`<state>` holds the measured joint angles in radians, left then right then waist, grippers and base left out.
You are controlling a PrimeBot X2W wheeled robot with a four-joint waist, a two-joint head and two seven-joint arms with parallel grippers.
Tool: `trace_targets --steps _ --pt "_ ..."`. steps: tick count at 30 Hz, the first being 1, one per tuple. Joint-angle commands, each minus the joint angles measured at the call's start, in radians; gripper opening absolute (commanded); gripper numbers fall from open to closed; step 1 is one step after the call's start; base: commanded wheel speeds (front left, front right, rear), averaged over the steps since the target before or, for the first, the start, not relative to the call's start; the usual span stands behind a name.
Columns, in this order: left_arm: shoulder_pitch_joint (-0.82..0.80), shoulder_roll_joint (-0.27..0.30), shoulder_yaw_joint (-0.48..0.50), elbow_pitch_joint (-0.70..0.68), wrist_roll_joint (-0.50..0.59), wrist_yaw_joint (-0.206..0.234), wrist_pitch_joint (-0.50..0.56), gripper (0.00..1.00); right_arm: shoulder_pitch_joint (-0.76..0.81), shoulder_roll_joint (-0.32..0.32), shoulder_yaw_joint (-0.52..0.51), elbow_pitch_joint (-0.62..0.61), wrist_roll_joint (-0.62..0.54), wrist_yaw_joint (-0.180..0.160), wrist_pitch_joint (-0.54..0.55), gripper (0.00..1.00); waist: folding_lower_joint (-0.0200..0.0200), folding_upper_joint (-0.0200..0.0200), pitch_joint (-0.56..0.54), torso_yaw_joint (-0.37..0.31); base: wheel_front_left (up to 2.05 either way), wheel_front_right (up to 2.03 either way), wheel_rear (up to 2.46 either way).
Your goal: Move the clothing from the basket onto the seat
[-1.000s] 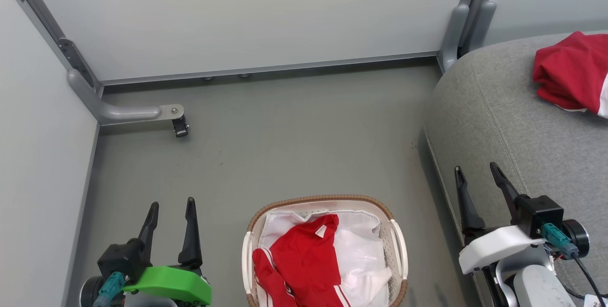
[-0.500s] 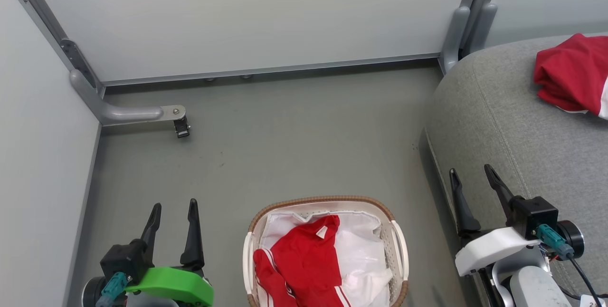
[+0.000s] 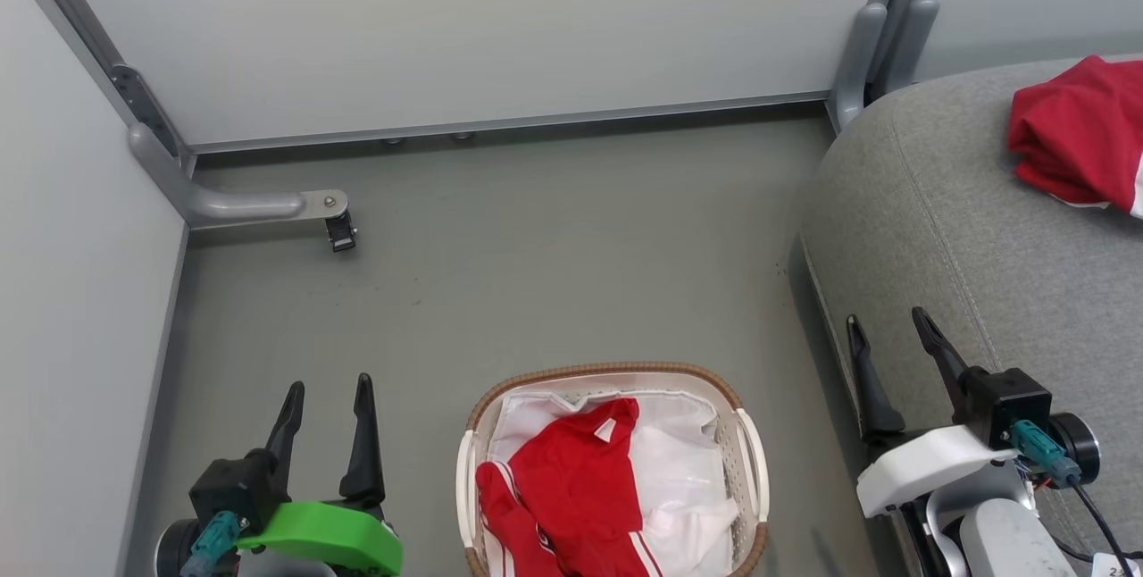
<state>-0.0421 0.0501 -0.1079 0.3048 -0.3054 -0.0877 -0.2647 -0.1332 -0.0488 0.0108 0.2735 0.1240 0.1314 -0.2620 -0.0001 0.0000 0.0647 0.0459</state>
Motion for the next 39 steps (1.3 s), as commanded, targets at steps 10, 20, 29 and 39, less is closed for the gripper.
trace_targets --steps 10,20,29,39 --pt "-0.053 0.001 -0.028 0.000 0.020 -0.006 0.001 1.00 -0.027 -0.003 -0.010 -0.018 -0.010 -0.001 -0.004 1.00 0.0001 0.0000 0.057 -0.003 0.00 0.00 0.00" --pt "-0.224 0.001 -0.180 0.118 0.084 -0.031 0.001 1.00 -0.106 -0.003 -0.058 -0.062 -0.039 -0.001 -0.004 1.00 0.0001 0.0000 0.224 -0.024 0.00 0.00 0.00" --pt "-0.448 0.002 -0.393 0.313 0.134 -0.043 0.001 1.00 -0.228 -0.003 -0.090 -0.119 -0.049 -0.001 -0.004 1.00 0.0001 0.0000 0.447 -0.071 0.00 0.00 0.00" --pt "-0.680 0.003 -0.669 0.565 0.115 -0.044 0.028 1.00 -0.361 -0.003 -0.091 -0.182 -0.018 -0.001 -0.005 1.00 0.0001 0.0000 0.675 -0.160 0.00 0.00 0.00"
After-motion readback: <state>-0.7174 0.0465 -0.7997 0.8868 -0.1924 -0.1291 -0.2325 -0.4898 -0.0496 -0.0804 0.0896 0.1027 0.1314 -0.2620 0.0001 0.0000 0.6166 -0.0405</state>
